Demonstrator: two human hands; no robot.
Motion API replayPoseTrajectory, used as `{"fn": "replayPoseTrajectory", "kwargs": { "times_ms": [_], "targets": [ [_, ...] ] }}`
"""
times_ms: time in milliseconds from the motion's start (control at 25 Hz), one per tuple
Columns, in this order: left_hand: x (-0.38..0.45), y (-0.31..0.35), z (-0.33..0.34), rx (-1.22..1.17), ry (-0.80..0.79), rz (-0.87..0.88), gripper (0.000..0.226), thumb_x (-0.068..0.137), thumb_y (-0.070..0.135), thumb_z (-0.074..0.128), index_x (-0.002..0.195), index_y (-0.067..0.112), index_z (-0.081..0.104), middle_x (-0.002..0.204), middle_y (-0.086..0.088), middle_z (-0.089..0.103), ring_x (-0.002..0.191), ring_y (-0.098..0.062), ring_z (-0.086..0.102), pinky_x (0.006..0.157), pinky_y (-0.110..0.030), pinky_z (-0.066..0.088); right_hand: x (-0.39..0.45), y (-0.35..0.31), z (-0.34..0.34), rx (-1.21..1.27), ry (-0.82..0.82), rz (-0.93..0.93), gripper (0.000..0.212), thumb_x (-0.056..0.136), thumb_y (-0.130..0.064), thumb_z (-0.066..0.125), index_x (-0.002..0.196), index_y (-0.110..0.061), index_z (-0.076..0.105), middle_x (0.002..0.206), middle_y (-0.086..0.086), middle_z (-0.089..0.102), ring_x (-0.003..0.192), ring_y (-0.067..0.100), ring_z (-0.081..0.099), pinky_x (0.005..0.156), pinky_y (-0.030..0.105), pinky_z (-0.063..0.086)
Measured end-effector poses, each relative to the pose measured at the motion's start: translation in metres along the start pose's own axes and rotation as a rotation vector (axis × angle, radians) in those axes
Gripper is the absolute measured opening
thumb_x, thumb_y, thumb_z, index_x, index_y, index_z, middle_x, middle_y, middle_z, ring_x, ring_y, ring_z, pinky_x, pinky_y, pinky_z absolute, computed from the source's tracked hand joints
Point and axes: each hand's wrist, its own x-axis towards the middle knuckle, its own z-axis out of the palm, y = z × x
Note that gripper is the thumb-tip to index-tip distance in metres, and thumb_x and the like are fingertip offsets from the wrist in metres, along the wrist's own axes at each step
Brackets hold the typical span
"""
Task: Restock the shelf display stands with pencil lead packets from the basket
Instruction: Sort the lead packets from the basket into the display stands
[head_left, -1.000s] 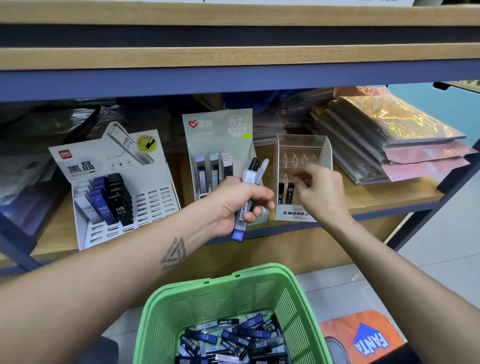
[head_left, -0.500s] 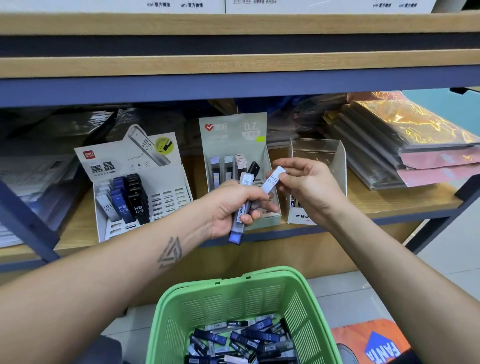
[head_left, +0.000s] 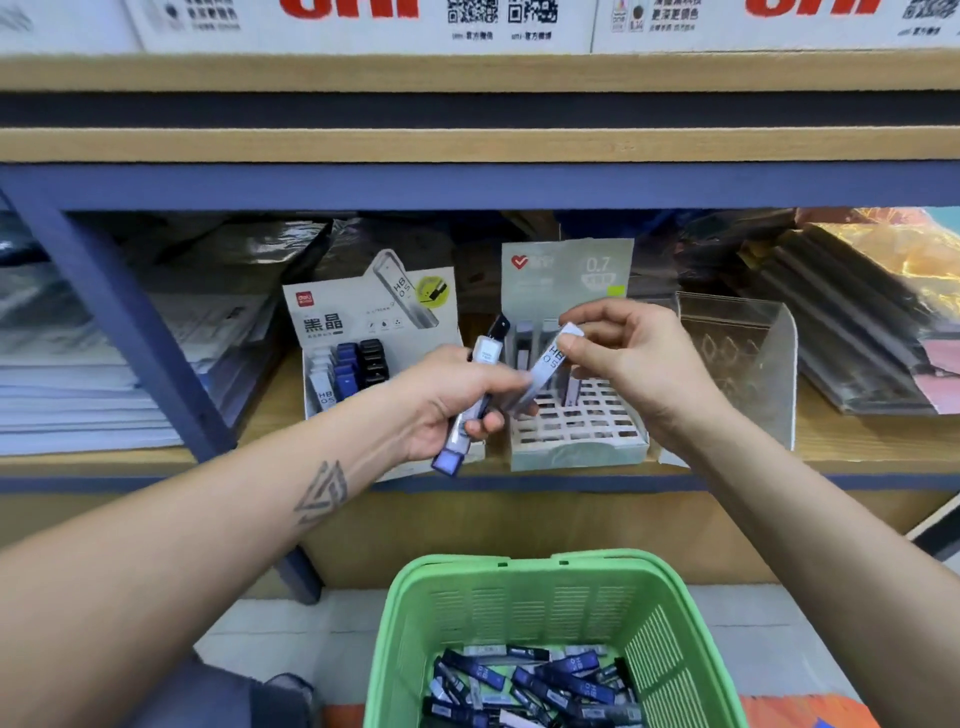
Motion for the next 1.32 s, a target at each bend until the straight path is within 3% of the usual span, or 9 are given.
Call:
{"fn": "replayPoseTrajectory", "kwargs": {
  "times_ms": [160, 240, 320, 440, 560, 640, 840, 1120, 1320],
  "targets": [
    [-0.022, 0.002, -0.059, -0.007, 0.146, -0.055, 0.015, 0.093, 0.016, 0.068, 0.096, 0.004, 0.059, 0.073, -0.012, 0.060, 0.038, -0.009, 0.040, 0.030, -0.015, 0.027, 0.010, -0.015, 0.053, -0.123, -0.052, -0.066, 0.016, 0.088, -0.003, 0.075, 0.102, -0.010, 0.074, 0.093, 0.015, 0.074, 0.086, 0.029, 0.073, 0.080, 0.039, 0.063],
    [-0.036, 0.004, -0.089, -0.075, 0.184, -0.103, 0.018, 0.094, 0.018, 0.061, 0.081, 0.008, 0.054, 0.061, -0.007, 0.051, 0.039, -0.010, 0.040, 0.031, -0.014, 0.026, 0.017, -0.017, 0.084, -0.194, -0.092, -0.097, 0.016, 0.088, -0.005, 0.074, 0.103, -0.011, 0.074, 0.094, 0.013, 0.073, 0.085, 0.029, 0.073, 0.082, 0.044, 0.062],
    [-0.050, 0.008, -0.115, -0.176, 0.204, -0.147, 0.017, 0.092, 0.015, 0.055, 0.078, 0.007, 0.052, 0.062, -0.007, 0.048, 0.044, -0.013, 0.041, 0.034, -0.015, 0.027, 0.023, -0.019, 0.108, -0.284, -0.116, -0.133, 0.017, 0.089, -0.011, 0.074, 0.106, -0.015, 0.074, 0.095, 0.004, 0.073, 0.086, 0.024, 0.073, 0.086, 0.045, 0.060],
    [-0.068, 0.006, -0.149, -0.276, 0.183, -0.150, 0.005, 0.092, 0.003, 0.048, 0.090, 0.005, 0.052, 0.068, -0.010, 0.051, 0.051, -0.014, 0.045, 0.039, -0.017, 0.033, 0.028, -0.022, 0.139, -0.401, -0.149, -0.184, 0.020, 0.092, -0.015, 0.072, 0.111, -0.019, 0.073, 0.101, -0.006, 0.071, 0.086, 0.013, 0.071, 0.087, 0.039, 0.059],
    [-0.075, 0.001, -0.170, -0.340, 0.186, -0.122, 0.011, 0.098, -0.003, 0.044, 0.103, 0.003, 0.052, 0.070, -0.011, 0.055, 0.052, -0.014, 0.052, 0.042, -0.017, 0.041, 0.025, -0.023, 0.159, -0.492, -0.169, -0.224, 0.021, 0.091, -0.013, 0.073, 0.112, -0.018, 0.073, 0.096, -0.010, 0.067, 0.083, 0.006, 0.067, 0.081, 0.024, 0.056],
    [-0.075, 0.002, -0.174, -0.329, 0.219, -0.101, 0.010, 0.101, 0.001, 0.046, 0.098, -0.002, 0.056, 0.071, -0.012, 0.057, 0.052, -0.014, 0.057, 0.044, -0.017, 0.046, 0.025, -0.023, 0.167, -0.511, -0.172, -0.243, 0.019, 0.089, -0.012, 0.075, 0.107, -0.017, 0.073, 0.089, -0.012, 0.065, 0.082, 0.003, 0.064, 0.076, 0.018, 0.052],
    [-0.075, 0.000, -0.178, -0.230, 0.301, -0.105, 0.018, 0.100, 0.014, 0.058, 0.088, 0.001, 0.060, 0.061, -0.009, 0.058, 0.047, -0.015, 0.062, 0.039, -0.021, 0.049, 0.028, -0.020, 0.197, -0.550, -0.187, -0.298, 0.015, 0.086, -0.013, 0.078, 0.097, -0.021, 0.071, 0.083, -0.011, 0.067, 0.081, 0.005, 0.064, 0.072, 0.018, 0.048],
    [-0.072, -0.001, -0.178, -0.155, 0.364, -0.109, 0.029, 0.104, 0.019, 0.052, 0.077, 0.007, 0.053, 0.057, -0.004, 0.049, 0.035, -0.008, 0.045, 0.031, -0.014, 0.032, 0.036, -0.008, 0.218, -0.619, -0.187, -0.323, 0.015, 0.084, -0.017, 0.080, 0.095, -0.024, 0.071, 0.085, -0.008, 0.070, 0.081, 0.010, 0.064, 0.078, 0.039, 0.058],
    [-0.070, -0.002, -0.178, -0.192, 0.325, -0.150, 0.026, 0.104, 0.015, 0.045, 0.080, 0.006, 0.050, 0.064, -0.008, 0.050, 0.040, -0.011, 0.047, 0.032, -0.015, 0.034, 0.037, -0.006, 0.220, -0.670, -0.224, -0.351, 0.013, 0.082, -0.015, 0.080, 0.087, -0.022, 0.071, 0.082, -0.004, 0.071, 0.080, 0.016, 0.065, 0.075, 0.041, 0.056]
  ]
}}
